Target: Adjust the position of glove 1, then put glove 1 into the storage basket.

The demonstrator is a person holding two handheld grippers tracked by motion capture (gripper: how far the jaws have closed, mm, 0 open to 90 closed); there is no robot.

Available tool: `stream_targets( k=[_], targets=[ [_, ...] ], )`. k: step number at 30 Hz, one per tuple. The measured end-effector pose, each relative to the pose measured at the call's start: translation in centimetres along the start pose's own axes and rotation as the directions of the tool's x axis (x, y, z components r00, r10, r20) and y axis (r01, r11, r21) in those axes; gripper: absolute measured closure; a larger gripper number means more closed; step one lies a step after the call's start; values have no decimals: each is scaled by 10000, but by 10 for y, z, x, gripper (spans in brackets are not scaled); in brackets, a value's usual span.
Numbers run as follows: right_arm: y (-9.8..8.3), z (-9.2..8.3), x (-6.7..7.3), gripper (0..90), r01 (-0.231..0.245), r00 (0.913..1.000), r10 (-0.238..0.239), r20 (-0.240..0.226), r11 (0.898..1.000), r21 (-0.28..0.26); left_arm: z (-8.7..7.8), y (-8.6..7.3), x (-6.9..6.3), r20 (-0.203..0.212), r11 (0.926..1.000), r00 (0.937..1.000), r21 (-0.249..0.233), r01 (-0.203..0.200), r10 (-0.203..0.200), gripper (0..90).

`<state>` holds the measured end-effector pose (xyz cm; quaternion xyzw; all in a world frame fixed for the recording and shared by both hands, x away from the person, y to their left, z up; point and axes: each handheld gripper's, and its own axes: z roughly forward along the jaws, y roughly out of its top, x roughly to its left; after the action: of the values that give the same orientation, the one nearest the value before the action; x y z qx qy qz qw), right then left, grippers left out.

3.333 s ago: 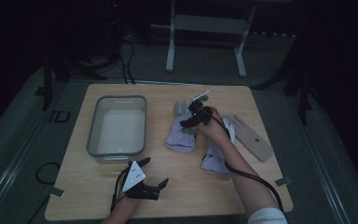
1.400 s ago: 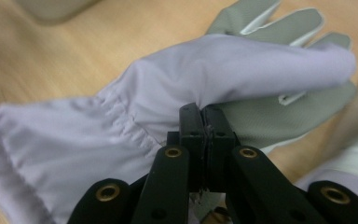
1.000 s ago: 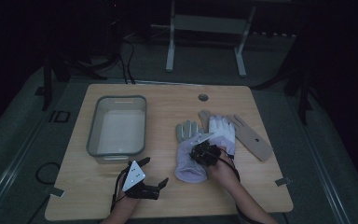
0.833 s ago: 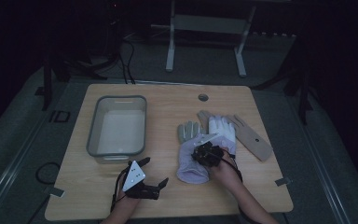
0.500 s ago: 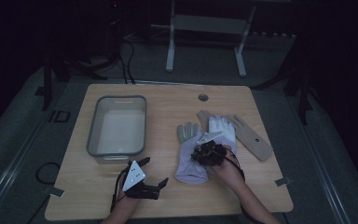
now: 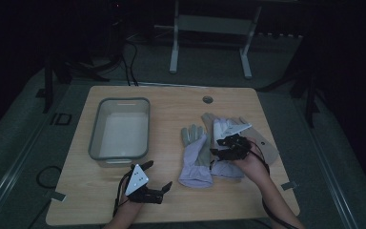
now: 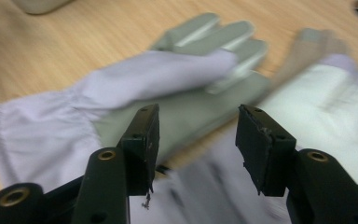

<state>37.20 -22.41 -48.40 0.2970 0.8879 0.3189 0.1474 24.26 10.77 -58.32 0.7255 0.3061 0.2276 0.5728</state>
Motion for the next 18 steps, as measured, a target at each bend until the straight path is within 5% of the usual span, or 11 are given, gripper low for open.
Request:
stream_targets(
  k=[10,18],
  targets=[
    [-12,-20,-38,481,-352,9981,335,513,9988,339,0,0,0,-10,10000,10000,-4,6,-6,15],
    [-20,-24,-49,474,-405,9980,374,513,9973,605,0,0,0,-11,10000,10000,1,4,-4,15]
  ],
)
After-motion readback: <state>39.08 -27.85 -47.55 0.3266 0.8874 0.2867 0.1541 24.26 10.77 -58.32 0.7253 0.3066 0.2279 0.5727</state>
